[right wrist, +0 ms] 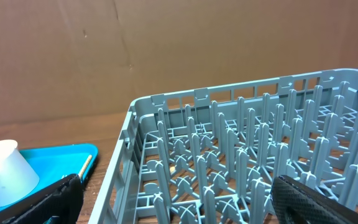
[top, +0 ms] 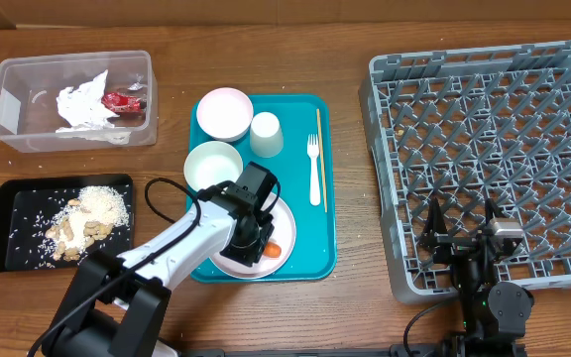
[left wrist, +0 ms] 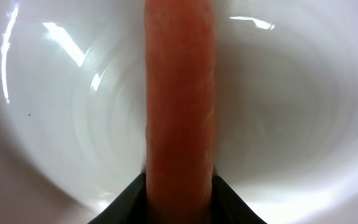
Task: Sort waste into correct bins and load items into the dishwasher rack
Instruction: 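Close the left gripper on the carrot, then carry the carrot with the left gripper over the black tray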
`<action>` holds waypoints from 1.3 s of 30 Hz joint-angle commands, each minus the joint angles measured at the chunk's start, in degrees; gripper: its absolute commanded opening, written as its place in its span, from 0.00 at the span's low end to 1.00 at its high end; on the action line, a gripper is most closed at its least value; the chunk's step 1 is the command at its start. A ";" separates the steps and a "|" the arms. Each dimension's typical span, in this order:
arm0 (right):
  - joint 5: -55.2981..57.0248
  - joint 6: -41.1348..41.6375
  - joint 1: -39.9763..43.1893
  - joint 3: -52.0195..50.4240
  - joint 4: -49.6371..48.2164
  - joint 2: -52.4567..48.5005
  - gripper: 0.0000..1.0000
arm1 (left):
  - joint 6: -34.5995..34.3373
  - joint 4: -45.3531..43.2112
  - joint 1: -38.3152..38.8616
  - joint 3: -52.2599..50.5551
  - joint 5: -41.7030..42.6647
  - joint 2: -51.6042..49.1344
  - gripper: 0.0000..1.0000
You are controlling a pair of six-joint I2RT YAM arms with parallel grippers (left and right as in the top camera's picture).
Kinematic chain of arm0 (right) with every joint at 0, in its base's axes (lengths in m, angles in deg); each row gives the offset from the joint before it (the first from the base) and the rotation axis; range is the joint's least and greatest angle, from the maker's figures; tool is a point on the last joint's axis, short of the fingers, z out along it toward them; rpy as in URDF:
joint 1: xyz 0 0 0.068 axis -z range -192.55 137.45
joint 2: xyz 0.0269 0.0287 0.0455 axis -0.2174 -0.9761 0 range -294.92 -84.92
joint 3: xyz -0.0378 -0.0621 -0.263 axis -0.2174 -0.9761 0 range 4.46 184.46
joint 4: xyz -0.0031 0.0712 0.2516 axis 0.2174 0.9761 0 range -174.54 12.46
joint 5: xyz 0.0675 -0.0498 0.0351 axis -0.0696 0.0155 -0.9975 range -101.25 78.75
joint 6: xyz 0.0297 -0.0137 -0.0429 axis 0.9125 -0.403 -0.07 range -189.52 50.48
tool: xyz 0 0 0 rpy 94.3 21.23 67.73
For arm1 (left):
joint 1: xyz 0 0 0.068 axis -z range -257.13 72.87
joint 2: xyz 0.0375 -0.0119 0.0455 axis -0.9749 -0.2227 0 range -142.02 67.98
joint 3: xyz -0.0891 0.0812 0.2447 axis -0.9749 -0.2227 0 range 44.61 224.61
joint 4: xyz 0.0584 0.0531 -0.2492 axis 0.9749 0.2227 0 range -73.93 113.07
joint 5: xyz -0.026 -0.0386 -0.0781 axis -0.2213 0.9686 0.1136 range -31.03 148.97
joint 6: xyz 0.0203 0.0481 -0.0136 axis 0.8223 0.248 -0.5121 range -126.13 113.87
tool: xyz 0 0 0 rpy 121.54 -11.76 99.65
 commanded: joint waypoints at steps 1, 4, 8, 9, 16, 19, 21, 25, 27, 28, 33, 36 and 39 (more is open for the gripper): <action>-0.11 -0.02 0.39 -0.61 -0.37 0.57 1.00 | 2.86 0.81 -1.22 0.83 -5.46 -1.53 0.33; -0.09 -0.02 0.39 -0.61 -0.37 0.57 1.00 | 3.85 1.46 -1.46 0.83 -8.13 -1.53 0.33; -0.11 -0.02 0.39 -0.61 -0.37 0.57 1.00 | 7.43 1.46 -1.46 0.98 -8.96 -1.51 0.04; -0.11 -0.02 0.39 -0.61 -0.37 0.57 1.00 | 8.46 1.49 -1.44 1.27 -8.68 -1.51 0.04; -0.11 -0.02 0.39 -0.61 -0.37 0.57 1.00 | 13.27 10.71 -1.46 9.88 -6.45 -0.85 0.04; -0.09 -0.02 0.39 -0.61 -0.37 0.57 1.00 | 16.04 18.51 -1.46 17.44 -7.39 -0.24 0.04; -0.09 -0.02 0.39 -0.61 -0.37 0.57 1.00 | 17.70 22.86 -1.77 21.77 -9.84 0.00 0.05; -0.11 -0.02 0.39 -0.61 -0.37 0.57 1.00 | 18.49 32.20 -4.87 29.40 -15.54 0.33 0.07; -0.09 -0.02 0.39 -0.61 -0.37 0.57 1.00 | 18.47 36.04 -7.87 32.37 -18.16 0.37 0.08; -0.11 -0.02 0.39 -0.61 -0.37 0.57 1.00 | 18.49 37.38 -9.66 33.46 -18.99 0.37 0.08; -0.09 0.00 0.39 -0.61 -0.37 0.57 1.00 | 18.51 37.88 -21.99 34.75 -19.74 0.26 0.09; -0.11 -0.02 0.39 -0.61 -0.37 0.57 1.00 | 20.59 34.93 -32.24 34.25 -19.67 0.20 0.09; -0.09 -0.02 0.39 -0.61 -0.37 0.57 1.00 | 22.75 31.30 -39.21 33.05 -19.67 0.07 0.11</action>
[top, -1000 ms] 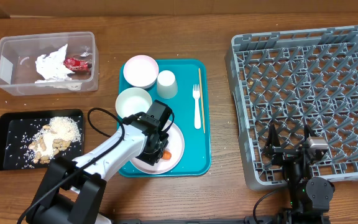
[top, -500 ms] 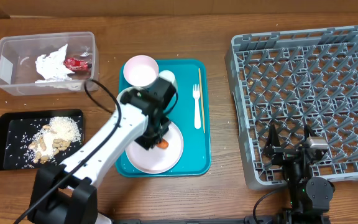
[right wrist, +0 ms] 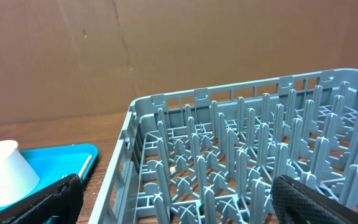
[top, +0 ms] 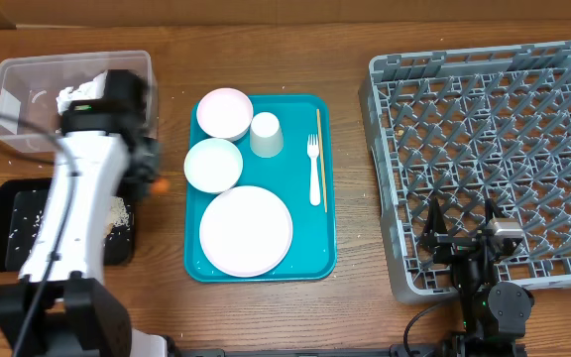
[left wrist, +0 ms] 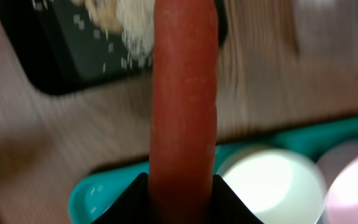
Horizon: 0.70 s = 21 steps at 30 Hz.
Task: Sort waste into correct bins and load items into the dishwasher rack
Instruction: 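Carry the carrot with the left gripper over the black tray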
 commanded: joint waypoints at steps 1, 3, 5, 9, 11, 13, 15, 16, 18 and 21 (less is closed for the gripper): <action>-0.07 -0.02 0.37 -0.61 -0.37 0.57 1.00 | 3.80 -2.69 -7.87 -0.98 -2.14 0.52 0.12; -0.09 -0.02 0.37 -0.61 -0.37 0.57 1.00 | 3.98 -4.31 -11.02 -2.08 -2.27 -0.02 0.13; -0.09 0.00 0.37 -0.61 -0.37 0.57 1.00 | 3.98 -5.99 -13.70 -3.41 -2.10 -0.98 0.14; -0.07 -0.02 0.37 -0.61 -0.37 0.57 1.00 | 3.98 -9.81 -18.43 -5.97 -2.27 -3.30 0.14; -0.07 -0.02 0.37 -0.61 -0.37 0.57 1.00 | 3.98 -11.04 -21.42 -6.25 -2.38 -5.18 0.14; -0.09 -0.02 0.37 -0.61 -0.37 0.57 1.00 | 3.98 -11.30 -23.67 -6.25 -2.40 -6.58 0.15; -0.09 -0.02 0.37 -0.61 -0.37 0.57 1.00 | 3.98 -11.34 -25.64 -6.27 -2.49 -7.78 0.15; -0.09 -0.02 0.37 -0.61 -0.37 0.57 1.00 | 4.00 -11.34 -26.21 -6.25 -2.56 -8.22 0.15; -0.07 -0.02 0.37 -0.61 -0.37 0.57 1.00 | 4.00 -11.39 -27.56 -6.27 -2.67 -9.44 0.17; -0.07 -0.02 0.37 -0.61 -0.37 0.57 1.00 | 4.15 -11.39 -29.14 -6.25 -2.67 -10.99 0.17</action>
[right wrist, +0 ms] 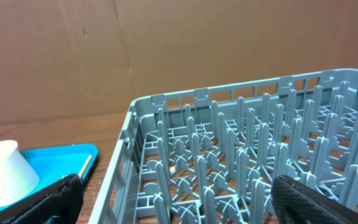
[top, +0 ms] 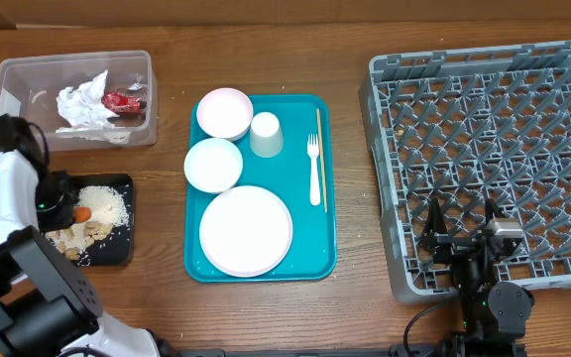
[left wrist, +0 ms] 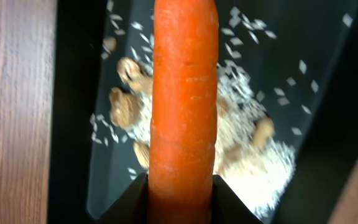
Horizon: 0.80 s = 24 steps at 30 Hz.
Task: Sort waste into correct bins and load items into the dishwasher rack
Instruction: 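Carry the carrot with the left gripper over the black tray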
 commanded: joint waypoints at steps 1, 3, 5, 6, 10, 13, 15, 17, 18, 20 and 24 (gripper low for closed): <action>-0.07 -0.04 0.39 -0.61 -0.39 0.57 1.00 | 2.21 -0.20 -1.84 -0.02 -1.29 -2.54 0.20; -0.07 -0.04 0.39 -0.61 -0.39 0.57 1.00 | 2.58 -0.22 -2.36 0.00 -1.29 -3.13 0.40; -0.07 -0.04 0.39 -0.61 -0.39 0.57 1.00 | 2.60 -0.22 -2.82 -0.02 -1.64 -3.28 0.72; -0.07 -0.04 0.39 -0.61 -0.39 0.57 1.00 | 2.62 -0.20 -2.93 0.00 -2.12 -3.28 0.80; -0.07 -0.04 0.39 -0.61 -0.39 0.57 1.00 | 3.39 -0.15 -2.93 0.00 -2.75 -3.28 0.80; -0.09 -0.04 0.39 -0.61 -0.39 0.57 1.00 | 4.98 -0.09 -2.93 0.09 -2.54 -3.04 0.79; -0.09 -0.04 0.39 -0.61 -0.39 0.57 1.00 | 5.73 0.79 -2.93 0.57 -2.19 -2.73 0.78; -0.07 -0.04 0.39 -0.61 -0.39 0.57 1.00 | 5.92 2.99 -2.93 1.73 -1.29 -2.43 0.78; -0.07 -0.04 0.39 -0.61 -0.39 0.57 1.00 | 6.62 4.42 -2.93 2.60 -0.52 -2.29 0.79; -0.09 -0.04 0.39 -0.61 -0.39 0.57 1.00 | 9.64 7.89 -2.93 5.07 1.64 -1.92 0.79; -0.09 -0.04 0.39 -0.61 -0.39 0.57 1.00 | 19.82 15.04 -2.89 11.30 9.60 -1.42 0.84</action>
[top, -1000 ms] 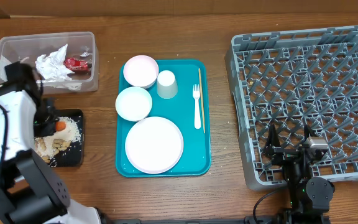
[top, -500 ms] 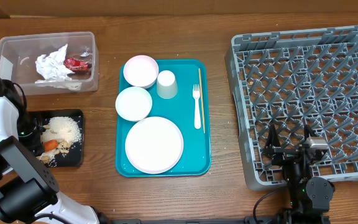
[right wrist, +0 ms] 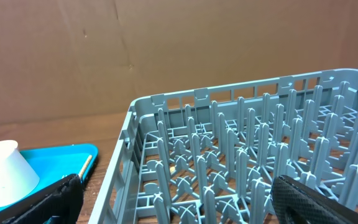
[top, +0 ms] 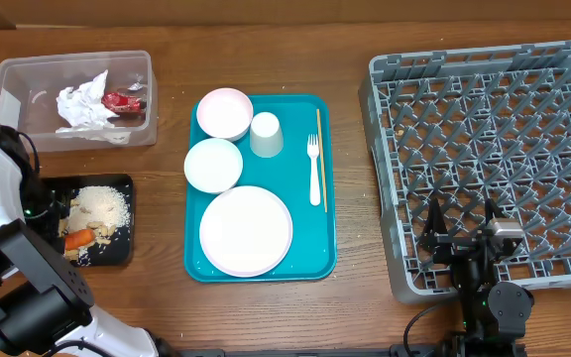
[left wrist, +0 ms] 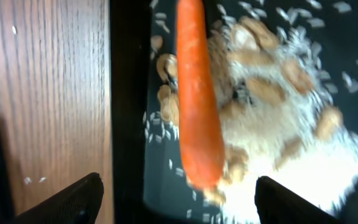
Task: Sort waste into correct bins and load items into the dishwasher rack
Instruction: 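Carry the carrot with the left gripper over the black tray, then release the carrot onto the black tray and raise the left gripper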
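An orange carrot point(top: 78, 238) point(left wrist: 197, 93) lies on the rice and nuts in the black tray point(top: 117, 254) point(left wrist: 129, 93) at the table's left. My left gripper point(top: 38, 210) point(left wrist: 178, 194) hangs open just above it, holding nothing. On the teal tray point(top: 315, 263) sit a white plate point(top: 246, 230), two bowls point(top: 225, 112) point(top: 213, 164), a cup point(top: 266, 134) point(right wrist: 5, 173), a fork point(top: 313, 169) and a chopstick point(top: 319, 159). My right gripper point(top: 461, 243) point(right wrist: 179, 199) stands open over the front edge of the grey dishwasher rack point(top: 494, 159) point(right wrist: 229, 155).
A clear plastic bin point(top: 72, 99) with crumpled tissue and a red wrapper stands at the back left, behind the black tray. The left arm's body covers the black tray's left part. Bare wood separates the teal tray from the rack.
My left gripper was shut on the carrot above the black tray. It is now open, and the carrot lies on the rice and nuts. The right arm has not moved.
My left gripper was shut on the carrot over the white plate on the teal tray. Then it held the carrot beside the teal tray's left edge, then above the black tray. Now the carrot rests in the black tray, released.
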`<action>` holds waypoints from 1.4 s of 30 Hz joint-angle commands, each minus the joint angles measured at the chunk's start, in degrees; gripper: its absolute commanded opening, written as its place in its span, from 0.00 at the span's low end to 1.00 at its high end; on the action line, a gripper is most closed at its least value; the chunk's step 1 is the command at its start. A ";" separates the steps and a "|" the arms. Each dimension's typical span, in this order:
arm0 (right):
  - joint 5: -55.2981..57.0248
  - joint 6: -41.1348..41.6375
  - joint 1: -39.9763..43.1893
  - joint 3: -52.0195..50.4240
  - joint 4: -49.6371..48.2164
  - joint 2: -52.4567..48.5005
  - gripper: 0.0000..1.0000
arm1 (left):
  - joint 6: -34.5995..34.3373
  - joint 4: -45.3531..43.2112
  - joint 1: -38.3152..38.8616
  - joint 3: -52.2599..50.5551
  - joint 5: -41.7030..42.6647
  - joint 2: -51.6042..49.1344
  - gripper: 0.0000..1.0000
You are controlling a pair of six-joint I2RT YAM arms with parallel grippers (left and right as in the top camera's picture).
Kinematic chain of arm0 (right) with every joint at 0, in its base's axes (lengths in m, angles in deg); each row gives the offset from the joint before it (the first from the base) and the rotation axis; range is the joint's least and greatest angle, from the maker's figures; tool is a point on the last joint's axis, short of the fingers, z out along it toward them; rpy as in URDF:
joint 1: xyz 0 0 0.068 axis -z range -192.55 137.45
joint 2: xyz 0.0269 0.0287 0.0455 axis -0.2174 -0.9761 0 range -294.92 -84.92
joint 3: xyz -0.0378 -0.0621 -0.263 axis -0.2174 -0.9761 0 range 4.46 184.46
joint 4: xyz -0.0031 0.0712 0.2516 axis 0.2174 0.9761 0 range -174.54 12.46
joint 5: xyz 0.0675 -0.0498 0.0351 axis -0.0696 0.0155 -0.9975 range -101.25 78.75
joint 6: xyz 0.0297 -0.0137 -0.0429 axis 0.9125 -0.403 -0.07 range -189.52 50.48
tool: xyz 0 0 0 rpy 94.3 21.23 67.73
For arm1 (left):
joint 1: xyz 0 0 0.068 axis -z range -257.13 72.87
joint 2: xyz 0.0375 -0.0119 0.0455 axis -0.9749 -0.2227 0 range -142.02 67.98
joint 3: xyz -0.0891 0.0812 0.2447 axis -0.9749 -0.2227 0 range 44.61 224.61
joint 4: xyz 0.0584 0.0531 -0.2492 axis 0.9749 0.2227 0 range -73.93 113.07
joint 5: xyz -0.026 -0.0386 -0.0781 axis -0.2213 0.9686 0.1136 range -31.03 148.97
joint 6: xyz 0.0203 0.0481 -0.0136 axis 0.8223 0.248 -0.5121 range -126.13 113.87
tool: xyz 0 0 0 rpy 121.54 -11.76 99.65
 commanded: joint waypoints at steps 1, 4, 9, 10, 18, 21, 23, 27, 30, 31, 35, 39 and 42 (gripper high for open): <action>-0.09 -0.02 0.39 -0.61 -0.37 0.57 1.00 | 11.87 4.15 -0.09 6.64 8.83 1.46 0.85; -0.09 -0.02 0.39 -0.61 -0.37 0.57 1.00 | 19.98 6.34 1.62 9.49 14.60 3.98 0.88; -0.09 -0.02 0.39 -0.61 -0.37 0.57 1.00 | 25.88 5.51 8.57 9.49 15.61 11.96 0.90; -0.07 -0.02 0.39 -0.61 -0.37 0.57 1.00 | 27.10 5.11 10.56 9.49 15.54 13.53 0.91; -0.09 -0.02 0.39 -0.61 -0.37 0.57 1.00 | 34.51 2.38 30.73 9.25 15.28 18.47 1.00; -0.07 -0.02 0.39 -0.61 -0.37 0.57 1.00 | 34.45 0.42 38.49 8.28 12.50 17.51 1.00; -0.09 -0.02 0.39 -0.61 -0.37 0.57 1.00 | 34.45 -0.59 42.73 8.09 8.96 16.33 1.00; -0.09 -0.02 0.39 -0.61 -0.37 0.57 1.00 | 34.16 -0.92 47.06 8.09 1.11 14.51 1.00; -0.09 -0.02 0.39 -0.61 -0.37 0.57 1.00 | 31.23 -0.28 45.51 8.55 -2.32 14.67 1.00; -0.07 -0.02 0.39 -0.61 -0.37 0.57 1.00 | 30.82 -0.13 44.24 9.07 -3.10 14.71 1.00; -0.07 -0.02 0.39 -0.61 -0.37 0.57 1.00 | 30.69 0.11 38.14 10.86 -3.63 14.73 1.00; -0.09 -0.02 0.39 -0.61 -0.37 0.57 1.00 | 27.15 0.13 30.16 10.93 -3.41 14.71 1.00; -0.07 -0.02 0.39 -0.61 -0.37 0.57 1.00 | 25.83 0.11 26.23 10.93 0.33 14.71 1.00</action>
